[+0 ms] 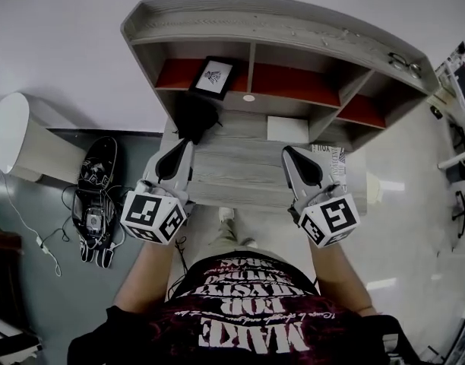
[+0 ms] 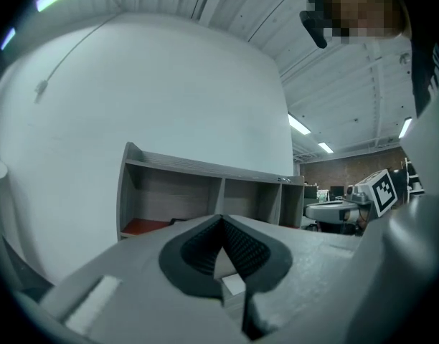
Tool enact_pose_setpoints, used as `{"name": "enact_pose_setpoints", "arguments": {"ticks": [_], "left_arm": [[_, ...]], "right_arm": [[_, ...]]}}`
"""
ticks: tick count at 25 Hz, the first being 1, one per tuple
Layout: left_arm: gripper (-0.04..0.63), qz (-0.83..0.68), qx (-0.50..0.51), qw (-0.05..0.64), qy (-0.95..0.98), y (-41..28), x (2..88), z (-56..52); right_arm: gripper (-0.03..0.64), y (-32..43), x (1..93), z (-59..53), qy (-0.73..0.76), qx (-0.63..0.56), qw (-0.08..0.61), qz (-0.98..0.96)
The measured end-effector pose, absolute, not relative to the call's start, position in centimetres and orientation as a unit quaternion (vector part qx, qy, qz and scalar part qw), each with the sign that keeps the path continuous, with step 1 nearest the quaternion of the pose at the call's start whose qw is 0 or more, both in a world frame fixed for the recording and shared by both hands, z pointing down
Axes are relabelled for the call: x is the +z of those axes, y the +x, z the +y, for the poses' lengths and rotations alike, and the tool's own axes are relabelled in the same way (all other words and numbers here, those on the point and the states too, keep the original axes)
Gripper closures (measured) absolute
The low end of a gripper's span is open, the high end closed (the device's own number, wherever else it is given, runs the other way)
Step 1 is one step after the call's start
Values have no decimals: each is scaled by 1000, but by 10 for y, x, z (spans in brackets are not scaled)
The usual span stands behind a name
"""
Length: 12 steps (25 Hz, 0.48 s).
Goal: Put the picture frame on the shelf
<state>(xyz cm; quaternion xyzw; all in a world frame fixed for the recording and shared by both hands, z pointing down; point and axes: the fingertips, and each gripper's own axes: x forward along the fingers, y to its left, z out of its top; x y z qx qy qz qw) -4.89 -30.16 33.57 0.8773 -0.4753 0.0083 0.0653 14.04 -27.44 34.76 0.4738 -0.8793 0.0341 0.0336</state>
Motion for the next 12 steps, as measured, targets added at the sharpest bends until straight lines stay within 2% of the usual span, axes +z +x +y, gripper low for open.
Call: {"name": "enact_pose_setpoints", "arguments": {"ticks": [12], "left_arm": [[595, -484, 26, 58, 873, -48, 335, -255]], "right_arm": [[594, 130, 342, -234, 447, 26, 25, -894]]}}
